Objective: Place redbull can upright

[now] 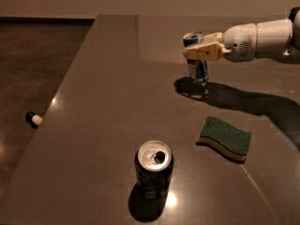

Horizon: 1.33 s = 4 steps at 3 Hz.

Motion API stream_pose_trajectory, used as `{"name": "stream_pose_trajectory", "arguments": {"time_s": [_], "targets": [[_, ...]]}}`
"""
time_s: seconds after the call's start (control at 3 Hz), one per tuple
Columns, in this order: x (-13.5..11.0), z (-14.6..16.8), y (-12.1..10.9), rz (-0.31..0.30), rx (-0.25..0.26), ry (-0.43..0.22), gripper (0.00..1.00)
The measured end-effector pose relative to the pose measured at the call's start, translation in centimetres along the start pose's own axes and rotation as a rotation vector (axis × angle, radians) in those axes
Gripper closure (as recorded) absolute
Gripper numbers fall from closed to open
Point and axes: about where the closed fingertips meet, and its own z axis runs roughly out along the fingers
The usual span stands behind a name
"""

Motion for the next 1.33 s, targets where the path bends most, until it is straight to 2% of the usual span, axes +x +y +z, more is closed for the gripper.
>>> {"name": "stream_pose_trajectory", "arguments": {"time_s": [0.33,0.67,1.0,1.33], "targets": [[0.8,-0.6,-0.9,0.037,0.054,-0.12,1.0],[1.3,-0.9,-1.4,0.038,0.084,-0.215,1.0],[2.0,-1.2,-1.6,0.023,0.109,-0.281,0.97],[2.5,-1.7,-1.7,0.01,0.126,-0.313,0.67]]}}
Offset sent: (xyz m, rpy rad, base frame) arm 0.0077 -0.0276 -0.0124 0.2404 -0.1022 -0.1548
